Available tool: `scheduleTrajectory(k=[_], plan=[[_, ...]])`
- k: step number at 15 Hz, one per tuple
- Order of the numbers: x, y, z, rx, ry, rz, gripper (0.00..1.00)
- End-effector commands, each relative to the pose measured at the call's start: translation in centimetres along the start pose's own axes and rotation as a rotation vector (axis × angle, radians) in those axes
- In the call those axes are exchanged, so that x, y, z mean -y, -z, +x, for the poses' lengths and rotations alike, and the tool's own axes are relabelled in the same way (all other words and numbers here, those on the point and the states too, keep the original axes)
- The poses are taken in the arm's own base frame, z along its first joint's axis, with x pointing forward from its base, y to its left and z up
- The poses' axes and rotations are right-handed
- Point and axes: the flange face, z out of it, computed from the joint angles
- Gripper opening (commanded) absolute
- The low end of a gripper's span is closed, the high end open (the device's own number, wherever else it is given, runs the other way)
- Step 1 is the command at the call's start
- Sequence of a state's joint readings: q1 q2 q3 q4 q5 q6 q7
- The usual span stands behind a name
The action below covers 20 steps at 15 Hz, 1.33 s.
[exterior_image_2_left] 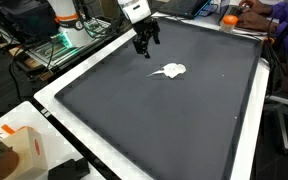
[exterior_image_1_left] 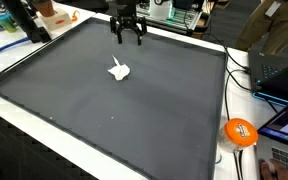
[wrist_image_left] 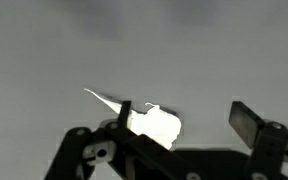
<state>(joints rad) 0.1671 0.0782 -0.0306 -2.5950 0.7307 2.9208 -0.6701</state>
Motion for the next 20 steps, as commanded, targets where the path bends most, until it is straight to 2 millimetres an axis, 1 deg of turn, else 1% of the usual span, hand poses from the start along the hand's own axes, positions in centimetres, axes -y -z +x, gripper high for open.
scheduleTrajectory(k=[1,2,3,6,8,9,10,11,14,15,16,17,20], plan=[[0.0,3.6,0.1,0.045,0.056,-0.009,1.00],[-0.1,4.8,1.0,0.062,0.069,-0.022,1.00],[0.2,6.8,2.0,0.085,0.076,-0.027,1.00],[1.9,12.2,4.8,0.118,0.088,0.025,1.00],[3.0,16.3,7.0,0.143,0.081,0.058,1.00],[2.4,13.3,6.0,0.118,0.091,0.055,1.00],[2.8,15.0,6.8,0.104,0.096,0.063,1.00],[2.8,15.3,6.9,0.096,0.097,0.062,1.00],[2.6,13.9,6.5,0.120,0.092,0.061,1.00],[2.8,13.2,6.5,0.079,-0.010,-0.028,1.00],[3.2,13.2,7.0,0.066,-0.013,-0.069,1.00],[2.9,13.1,7.6,0.070,-0.033,-0.121,1.00],[2.7,11.6,9.2,0.119,-0.091,-0.274,1.00]])
